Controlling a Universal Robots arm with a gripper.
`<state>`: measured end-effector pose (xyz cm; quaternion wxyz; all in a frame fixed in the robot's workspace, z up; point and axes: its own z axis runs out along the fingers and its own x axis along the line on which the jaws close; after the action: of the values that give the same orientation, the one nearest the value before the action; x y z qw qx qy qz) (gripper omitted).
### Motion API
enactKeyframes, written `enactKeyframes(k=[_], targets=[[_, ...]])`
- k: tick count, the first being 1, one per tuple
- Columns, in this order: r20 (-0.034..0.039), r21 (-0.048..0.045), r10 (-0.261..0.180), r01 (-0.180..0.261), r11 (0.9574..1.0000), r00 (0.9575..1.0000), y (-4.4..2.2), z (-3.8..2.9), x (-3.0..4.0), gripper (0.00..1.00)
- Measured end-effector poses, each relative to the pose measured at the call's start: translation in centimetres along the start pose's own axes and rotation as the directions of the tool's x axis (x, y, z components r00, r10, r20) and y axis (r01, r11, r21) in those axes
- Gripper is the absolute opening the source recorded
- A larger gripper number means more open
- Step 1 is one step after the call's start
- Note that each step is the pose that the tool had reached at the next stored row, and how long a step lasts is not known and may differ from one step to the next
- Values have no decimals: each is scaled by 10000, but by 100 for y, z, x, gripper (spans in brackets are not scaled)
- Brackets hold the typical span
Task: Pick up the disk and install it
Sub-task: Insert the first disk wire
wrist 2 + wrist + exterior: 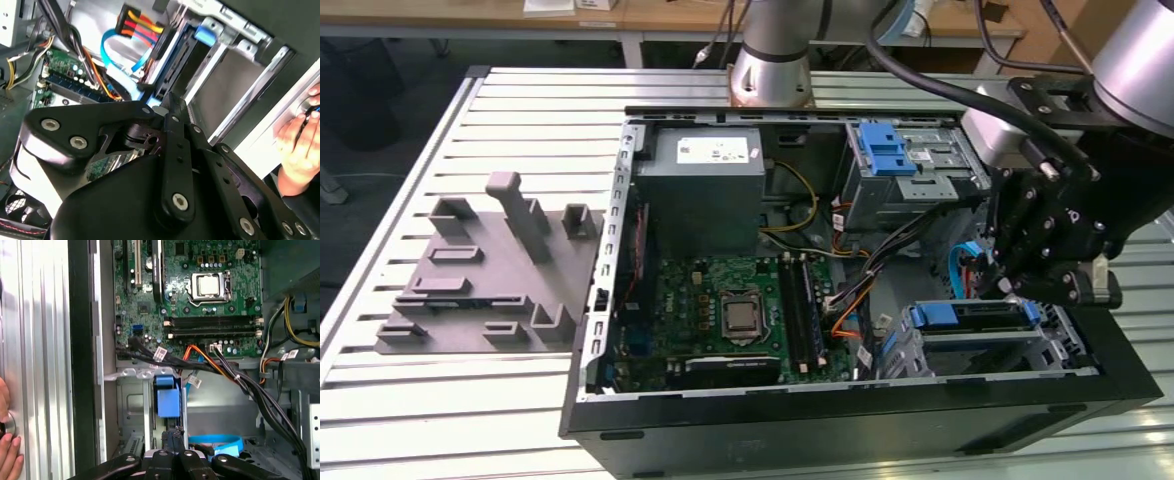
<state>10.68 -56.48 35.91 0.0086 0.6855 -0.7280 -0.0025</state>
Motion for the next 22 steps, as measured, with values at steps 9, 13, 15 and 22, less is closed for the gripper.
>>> enactKeyframes(k=[9, 13, 15, 22], targets=[[2, 13, 1, -1, 10000, 10000, -39, -43, -2, 11], [4, 14, 2, -2, 10000, 10000, -75, -55, -6, 11], [4, 13, 2, -2, 10000, 10000, -125, -55, -12, 11], [5, 13, 1, -1, 10000, 10000, -254, -57, -33, 11]])
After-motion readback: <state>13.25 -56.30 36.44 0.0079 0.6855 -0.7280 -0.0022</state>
